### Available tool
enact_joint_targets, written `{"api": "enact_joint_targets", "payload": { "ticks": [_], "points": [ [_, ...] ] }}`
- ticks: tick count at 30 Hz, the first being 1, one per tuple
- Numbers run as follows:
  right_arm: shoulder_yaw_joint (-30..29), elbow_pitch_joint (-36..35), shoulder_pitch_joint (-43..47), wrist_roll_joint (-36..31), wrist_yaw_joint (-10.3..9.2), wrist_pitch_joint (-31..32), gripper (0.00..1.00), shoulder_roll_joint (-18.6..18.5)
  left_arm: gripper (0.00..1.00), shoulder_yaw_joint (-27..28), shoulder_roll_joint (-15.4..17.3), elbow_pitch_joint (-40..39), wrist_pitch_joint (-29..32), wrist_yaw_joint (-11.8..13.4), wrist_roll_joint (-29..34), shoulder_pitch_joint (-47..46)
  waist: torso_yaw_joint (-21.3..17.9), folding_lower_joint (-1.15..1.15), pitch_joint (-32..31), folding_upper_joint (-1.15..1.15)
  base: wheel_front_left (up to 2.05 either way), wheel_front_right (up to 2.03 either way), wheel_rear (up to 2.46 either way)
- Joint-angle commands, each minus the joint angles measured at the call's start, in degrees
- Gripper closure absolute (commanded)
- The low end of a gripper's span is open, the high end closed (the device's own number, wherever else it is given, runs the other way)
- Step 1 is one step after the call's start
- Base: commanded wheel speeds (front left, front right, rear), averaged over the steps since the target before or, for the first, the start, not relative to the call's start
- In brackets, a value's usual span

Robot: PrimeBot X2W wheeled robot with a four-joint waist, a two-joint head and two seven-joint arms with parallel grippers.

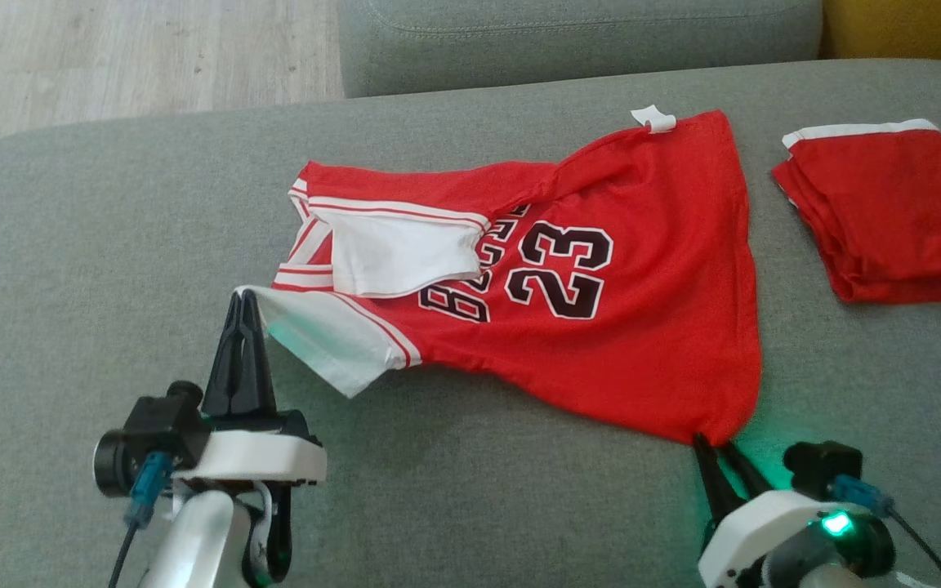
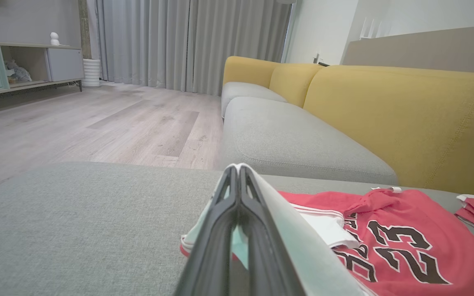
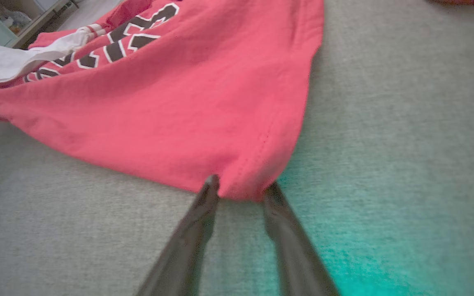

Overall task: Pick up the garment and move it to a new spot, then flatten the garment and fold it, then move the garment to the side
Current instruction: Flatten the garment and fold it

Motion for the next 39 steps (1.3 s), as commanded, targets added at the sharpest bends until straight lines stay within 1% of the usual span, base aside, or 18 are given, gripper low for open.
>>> {"api": "enact_joint_targets", "payload": {
  "ticks": [1, 5, 10, 13, 15, 17, 20, 22, 23, 27, 32, 35, 37, 39],
  "points": [
    [2.2, -1.6, -1.1, -0.2, 0.39, 0.1, 1.00, -0.2, 1.00, 2.5, 0.3, -1.3, -0.5, -0.1, 0.6, -1.4, 0.0, 0.00, -0.1, 0.00, 0.00, 0.00, 0.00],
    [2.4, -5.0, -2.1, 0.0, 0.39, -2.3, 1.00, -0.2, 1.00, 3.2, 0.2, -0.5, -0.5, -0.7, 0.1, -1.4, -0.2, 0.00, -0.9, 0.00, 0.00, 0.00, 0.00],
    [0.4, -11.2, -4.7, -1.3, 0.39, -4.1, 1.00, -0.2, 1.00, 4.8, 0.3, -1.0, -0.6, -2.2, -1.9, -2.6, -0.5, 0.00, -2.4, 0.00, 0.00, 0.00, 0.00],
    [-1.0, -15.8, -7.4, -3.1, 0.39, -3.6, 1.00, -0.2, 1.00, 6.2, -0.3, -2.8, 0.5, -4.5, -6.5, -4.5, -0.5, 0.00, -3.5, 0.00, 0.00, 0.00, 0.00],
    [-2.1, -18.9, -9.7, -4.5, 0.39, -3.1, 1.00, -0.2, 1.00, 6.2, 0.2, -4.5, 1.8, -6.1, -7.7, -6.8, -0.4, 0.00, -4.3, 0.00, 0.00, 0.00, 0.00],
    [-2.5, -21.5, -12.4, -5.6, 0.39, -2.5, 1.00, -0.5, 1.00, 7.2, 0.5, -6.4, 3.0, -6.6, -9.3, -9.5, -0.3, 0.00, -5.1, 0.00, 0.00, 0.00, 0.00],
    [-2.3, -24.2, -16.5, -6.4, 0.39, -1.4, 1.00, -2.3, 1.00, 8.2, 0.8, -9.9, 4.9, -6.9, -11.1, -13.9, -0.2, 0.00, -6.4, 0.00, 0.00, 0.00, 0.00],
    [-1.9, -25.9, -19.3, -6.5, 0.39, -0.7, 1.00, -4.0, 1.00, 8.6, 1.2, -12.6, 6.1, -6.9, -11.7, -16.8, 0.0, 0.00, -7.0, 0.00, 0.00, 0.00, 0.00],
    [-1.9, -25.9, -19.3, -6.5, 0.39, -0.7, 1.00, -4.0, 1.00, 8.6, 1.2, -12.6, 6.1, -6.9, -11.7, -16.8, 0.0, 0.00, -7.0, 0.00, 0.00, 0.00, 0.00],
    [-1.4, -29.9, -23.7, -6.1, 0.39, 1.1, 1.00, -7.5, 1.00, 9.1, 0.7, -18.3, 8.7, -6.1, -13.5, -22.0, 0.3, 0.00, -7.8, 0.00, 0.00, 0.00, 0.00],
    [-1.0, -36.4, -26.0, -5.2, 0.39, 4.9, 1.00, -11.0, 1.00, 10.1, 0.5, -26.8, 12.0, -3.6, -14.7, -26.0, -0.2, 0.00, -8.4, 0.00, 0.00, 0.00, 0.00],
    [-1.4, -41.2, -25.9, -4.5, 0.39, 8.2, 1.00, -12.0, 1.00, 11.4, 0.9, -32.5, 14.6, -1.8, -15.9, -26.8, -0.7, 0.00, -8.2, 0.00, 0.00, 0.00, 0.00],
    [-2.3, -44.1, -25.7, -3.7, 0.39, 10.4, 1.00, -12.3, 1.00, 11.9, 2.0, -35.0, 16.7, -1.2, -16.0, -27.0, -0.7, 0.00, -7.6, 0.00, 0.00, 0.00, 0.00],
    [-2.9, -46.2, -25.8, -3.2, 0.39, 12.3, 1.00, -12.6, 1.00, 12.5, 3.7, -34.8, 18.0, -1.3, -15.7, -27.3, -0.8, 0.00, -6.5, 0.00, 0.00, 0.00, 0.00]
  ]
}}
